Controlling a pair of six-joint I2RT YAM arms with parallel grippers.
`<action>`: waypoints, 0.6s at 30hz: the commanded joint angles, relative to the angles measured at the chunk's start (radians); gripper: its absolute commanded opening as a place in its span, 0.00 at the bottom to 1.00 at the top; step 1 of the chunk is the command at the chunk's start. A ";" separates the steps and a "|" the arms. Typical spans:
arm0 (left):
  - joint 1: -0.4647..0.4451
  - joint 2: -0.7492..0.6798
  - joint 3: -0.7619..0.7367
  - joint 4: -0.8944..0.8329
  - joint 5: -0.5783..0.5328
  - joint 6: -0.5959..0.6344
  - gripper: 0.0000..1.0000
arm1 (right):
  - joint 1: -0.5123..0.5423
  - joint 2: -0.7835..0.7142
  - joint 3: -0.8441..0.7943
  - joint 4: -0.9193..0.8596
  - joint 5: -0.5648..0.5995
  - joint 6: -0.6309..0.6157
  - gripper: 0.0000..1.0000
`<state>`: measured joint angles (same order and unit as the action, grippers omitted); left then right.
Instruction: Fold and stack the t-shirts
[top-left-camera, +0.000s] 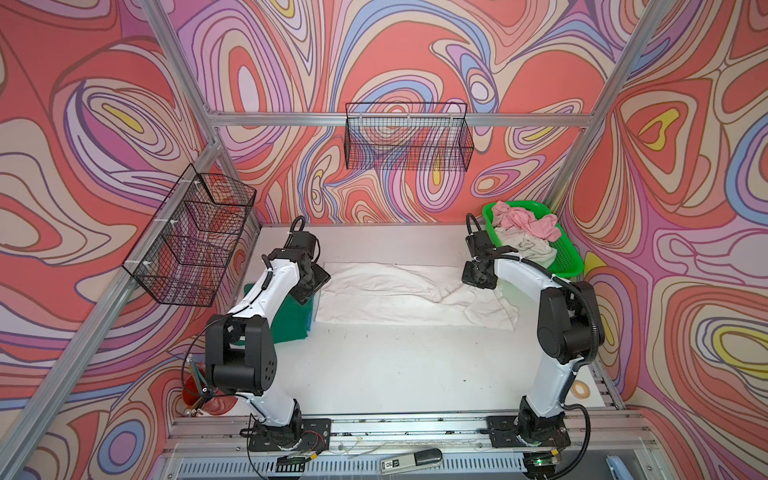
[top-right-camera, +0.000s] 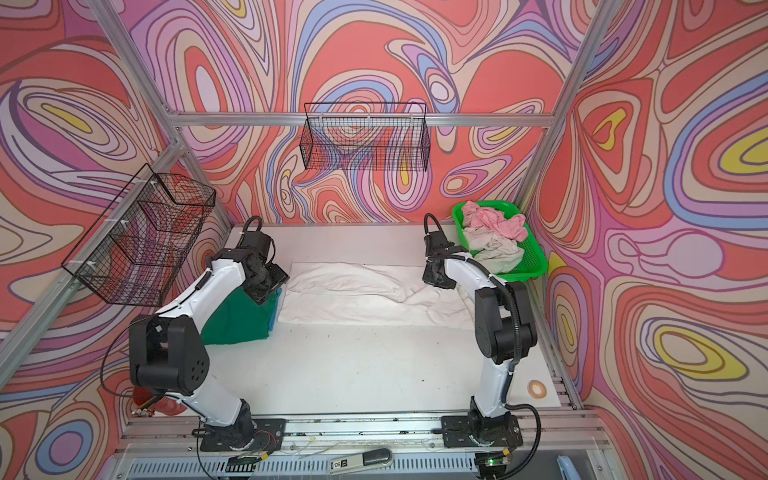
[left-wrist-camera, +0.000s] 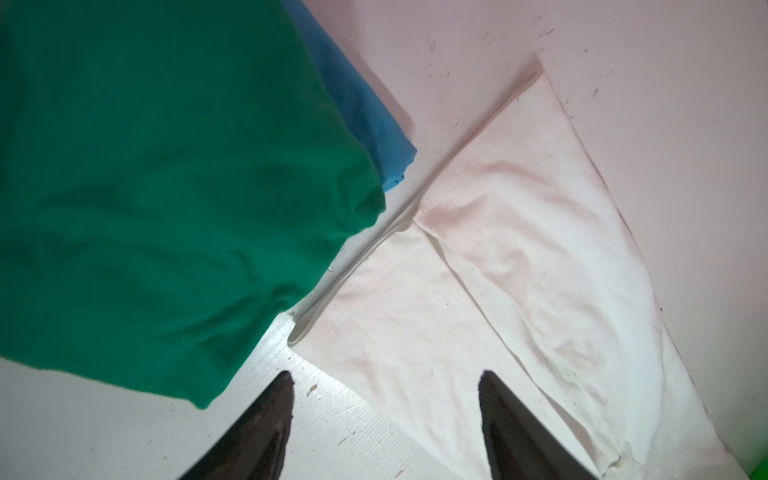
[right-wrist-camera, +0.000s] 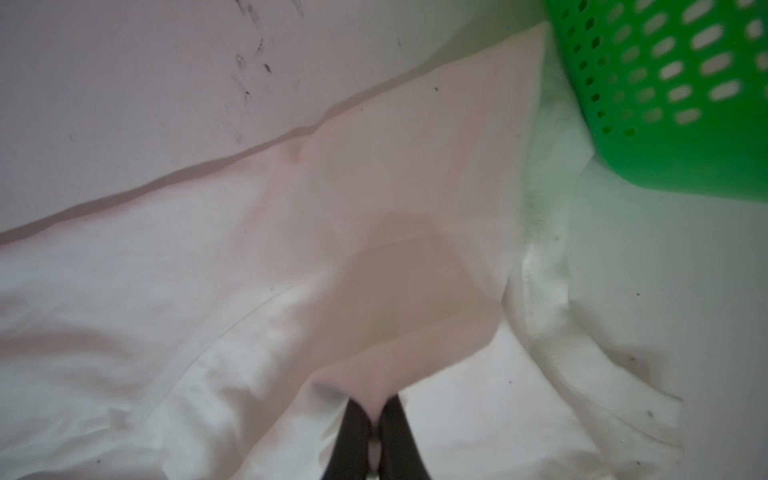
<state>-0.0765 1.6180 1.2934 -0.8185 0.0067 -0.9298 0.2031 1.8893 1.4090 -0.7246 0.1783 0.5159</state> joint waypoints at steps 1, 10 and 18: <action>0.007 -0.056 -0.059 -0.007 -0.014 0.030 0.74 | -0.005 0.005 0.041 0.001 -0.018 0.008 0.00; 0.010 -0.111 -0.155 0.024 -0.012 0.055 0.78 | -0.005 0.084 0.128 -0.047 -0.005 -0.008 0.00; 0.011 -0.111 -0.151 0.019 0.007 0.068 0.80 | -0.005 0.135 0.140 -0.049 -0.023 -0.025 0.00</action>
<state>-0.0708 1.5219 1.1416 -0.7944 0.0093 -0.8749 0.2031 2.0079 1.5318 -0.7593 0.1589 0.5049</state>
